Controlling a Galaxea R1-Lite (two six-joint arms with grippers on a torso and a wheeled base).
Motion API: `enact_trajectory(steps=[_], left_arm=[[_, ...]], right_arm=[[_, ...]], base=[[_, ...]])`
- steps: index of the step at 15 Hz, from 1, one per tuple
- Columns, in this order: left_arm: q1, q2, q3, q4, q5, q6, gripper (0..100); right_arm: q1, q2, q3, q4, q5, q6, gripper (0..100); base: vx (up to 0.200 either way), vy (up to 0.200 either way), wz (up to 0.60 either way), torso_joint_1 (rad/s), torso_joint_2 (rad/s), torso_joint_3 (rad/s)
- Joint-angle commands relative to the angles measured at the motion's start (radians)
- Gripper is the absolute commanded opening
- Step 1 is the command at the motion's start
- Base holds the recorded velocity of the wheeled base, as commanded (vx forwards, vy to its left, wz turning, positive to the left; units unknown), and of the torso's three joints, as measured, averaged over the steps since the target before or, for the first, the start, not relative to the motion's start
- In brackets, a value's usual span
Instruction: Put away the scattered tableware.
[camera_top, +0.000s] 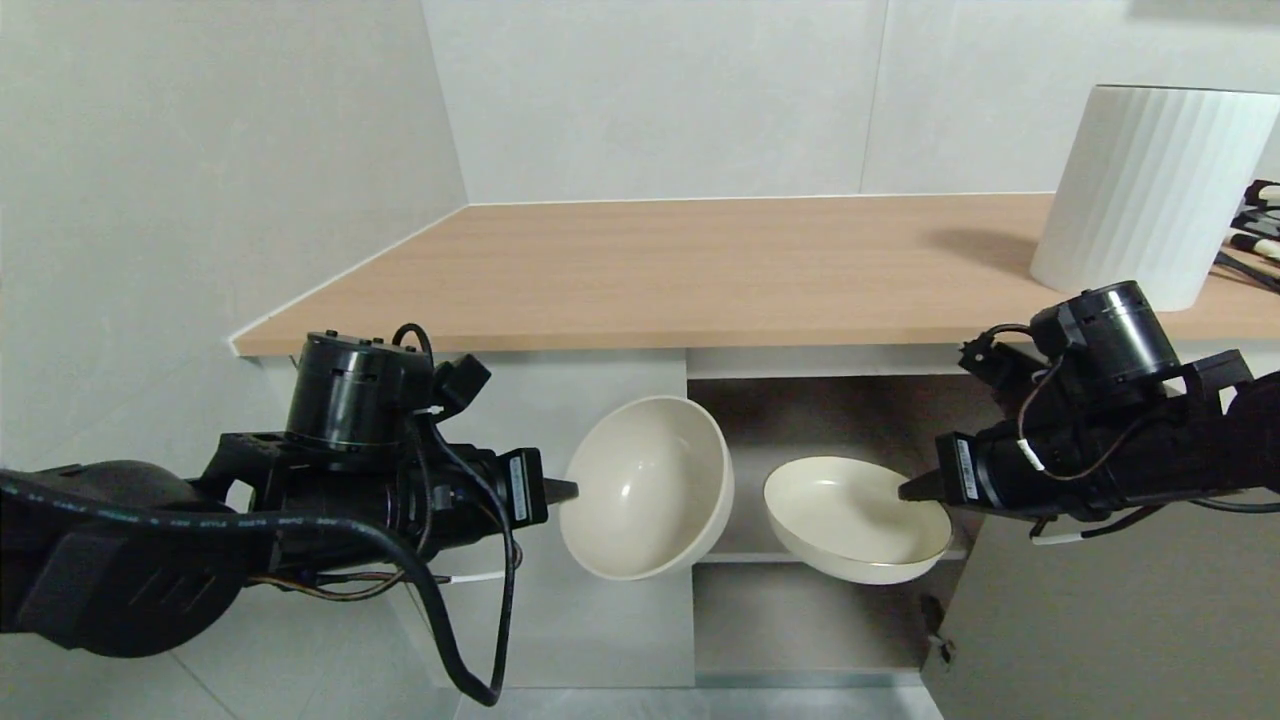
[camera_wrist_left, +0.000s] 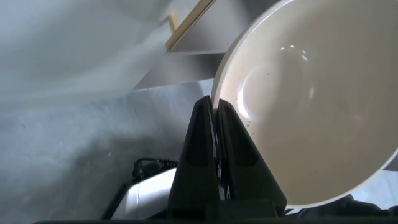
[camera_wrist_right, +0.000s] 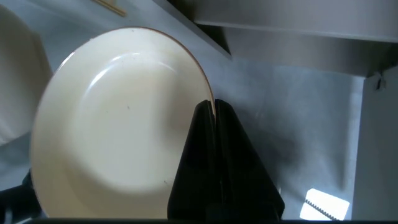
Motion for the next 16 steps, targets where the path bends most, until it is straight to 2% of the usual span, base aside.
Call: enact_trajectory(steps=[1,4,9,12,16], left_arm=[[0.000,0.001,0.000,-0.001,0.000,0.000,0],[0.000,0.001,0.000,-0.001,0.000,0.000,0],[0.000,0.001,0.000,-0.001,0.000,0.000,0],[0.000,0.001,0.000,-0.001,0.000,0.000,0],[-0.005,0.001,0.000,-0.001,0.000,0.000,0]], right_arm=[[0.000,0.012,0.000,0.000,0.001,0.000,0],[0.000,0.017,0.000,0.000,0.001,0.000,0],[0.000,0.034,-0.002,-0.003,0.001,0.000,0],[0.000,0.091,0.000,-0.071,-0.010,0.000,0],[0.016,0.327,-0.008,-0.229,-0.190,0.006,0]], base=[[0.000,0.000,0.00,-0.110,0.44,0.334],[0.000,0.000,0.00,-0.059,0.32,0.248],[0.000,0.000,0.00,-0.010,0.04,0.018],[0.000,0.000,0.00,0.000,0.00,0.000],[0.000,0.000,0.00,0.000,0.00,0.000]])
